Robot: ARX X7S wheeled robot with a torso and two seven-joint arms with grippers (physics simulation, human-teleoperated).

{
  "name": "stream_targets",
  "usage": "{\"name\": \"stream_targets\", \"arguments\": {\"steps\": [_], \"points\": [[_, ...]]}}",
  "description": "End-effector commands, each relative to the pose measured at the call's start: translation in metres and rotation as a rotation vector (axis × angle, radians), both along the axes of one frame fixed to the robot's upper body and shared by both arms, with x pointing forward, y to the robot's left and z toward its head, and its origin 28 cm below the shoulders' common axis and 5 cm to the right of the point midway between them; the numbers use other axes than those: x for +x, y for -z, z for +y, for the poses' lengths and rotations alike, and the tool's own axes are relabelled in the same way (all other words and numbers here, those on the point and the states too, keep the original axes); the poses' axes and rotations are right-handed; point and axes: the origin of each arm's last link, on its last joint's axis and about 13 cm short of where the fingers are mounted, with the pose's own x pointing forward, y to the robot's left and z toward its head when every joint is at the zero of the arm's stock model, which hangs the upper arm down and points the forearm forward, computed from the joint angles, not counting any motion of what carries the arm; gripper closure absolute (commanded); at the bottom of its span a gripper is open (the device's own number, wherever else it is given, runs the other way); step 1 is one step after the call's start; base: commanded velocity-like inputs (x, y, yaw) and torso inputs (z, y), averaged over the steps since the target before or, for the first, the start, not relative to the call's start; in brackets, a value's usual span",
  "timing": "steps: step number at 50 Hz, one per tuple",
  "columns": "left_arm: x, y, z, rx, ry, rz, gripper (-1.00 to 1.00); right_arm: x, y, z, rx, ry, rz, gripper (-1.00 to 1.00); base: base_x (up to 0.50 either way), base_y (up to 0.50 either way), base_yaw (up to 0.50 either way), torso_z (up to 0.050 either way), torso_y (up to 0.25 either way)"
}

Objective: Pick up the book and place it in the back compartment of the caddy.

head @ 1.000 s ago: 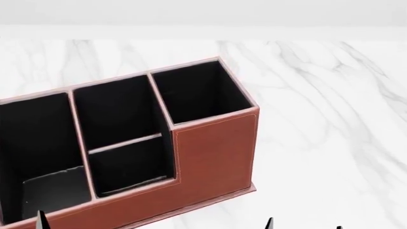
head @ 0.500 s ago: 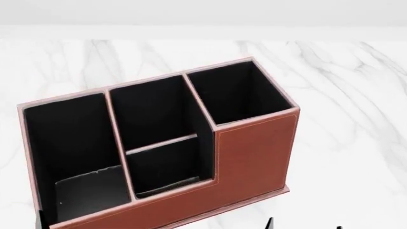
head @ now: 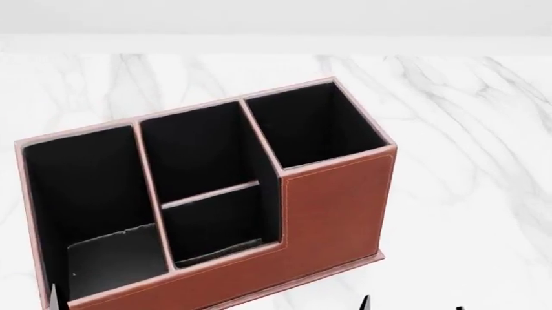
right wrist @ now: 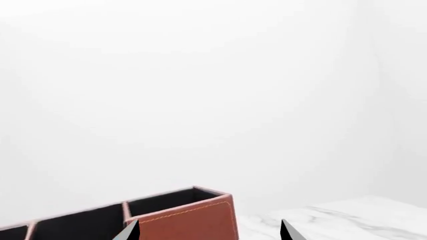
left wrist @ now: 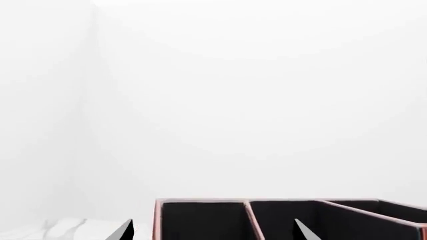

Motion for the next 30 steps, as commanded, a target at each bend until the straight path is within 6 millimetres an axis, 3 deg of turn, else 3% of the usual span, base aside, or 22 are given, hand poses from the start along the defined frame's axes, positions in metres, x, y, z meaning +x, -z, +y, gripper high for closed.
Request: {"name": "stream_targets", "arguments": {"steps": [1,11,18,30], "points": [[0.000,0.000,0.000,-0.001,0.000,0.000,-1.00,0.000,0.000,0.000,0.004,-0.007,0.001,-1.00,0.00,0.00,0.00,0.000,0.000],[0.010,-0.002,0.005,0.083,-0.009,0.033,-1.00,0.001,0.002,0.002,-0.001,-0.010,0.006,-1.00,0.00,0.00,0.00,0.000,0.000],[0.031,-0.011,0.015,0.151,0.230,0.155,-1.00,0.001,0.004,0.004,-0.017,-0.022,0.017,-1.00,0.00,0.00,0.00,0.000,0.000],[0.056,-0.016,0.031,0.142,0.392,0.269,-1.00,0.001,0.003,0.003,-0.015,-0.023,0.017,-1.00,0.00,0.00,0.00,0.000,0.000]]}}
